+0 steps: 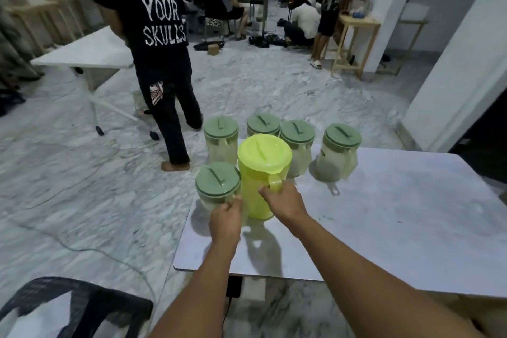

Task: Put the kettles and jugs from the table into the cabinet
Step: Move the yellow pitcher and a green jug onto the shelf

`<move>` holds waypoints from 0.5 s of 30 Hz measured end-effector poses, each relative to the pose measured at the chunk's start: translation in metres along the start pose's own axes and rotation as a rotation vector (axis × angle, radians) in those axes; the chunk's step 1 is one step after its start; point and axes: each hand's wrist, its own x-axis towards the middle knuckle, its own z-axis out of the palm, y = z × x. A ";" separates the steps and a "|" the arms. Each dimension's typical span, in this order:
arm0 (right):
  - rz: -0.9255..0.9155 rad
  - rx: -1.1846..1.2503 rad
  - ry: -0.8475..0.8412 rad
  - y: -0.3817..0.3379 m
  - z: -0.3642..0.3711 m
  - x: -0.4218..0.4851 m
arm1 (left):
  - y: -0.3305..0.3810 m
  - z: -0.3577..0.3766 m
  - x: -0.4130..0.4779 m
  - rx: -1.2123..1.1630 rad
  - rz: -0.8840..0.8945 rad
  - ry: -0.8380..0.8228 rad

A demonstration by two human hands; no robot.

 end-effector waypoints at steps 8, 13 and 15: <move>-0.034 0.075 0.215 -0.002 -0.046 -0.023 | 0.040 -0.015 -0.030 -0.159 0.164 -0.025; -0.024 0.203 0.538 -0.008 -0.132 -0.078 | 0.100 0.009 -0.093 -0.188 0.350 -0.176; -0.013 0.275 0.710 -0.008 -0.179 -0.107 | 0.126 0.030 -0.130 -0.200 0.417 -0.259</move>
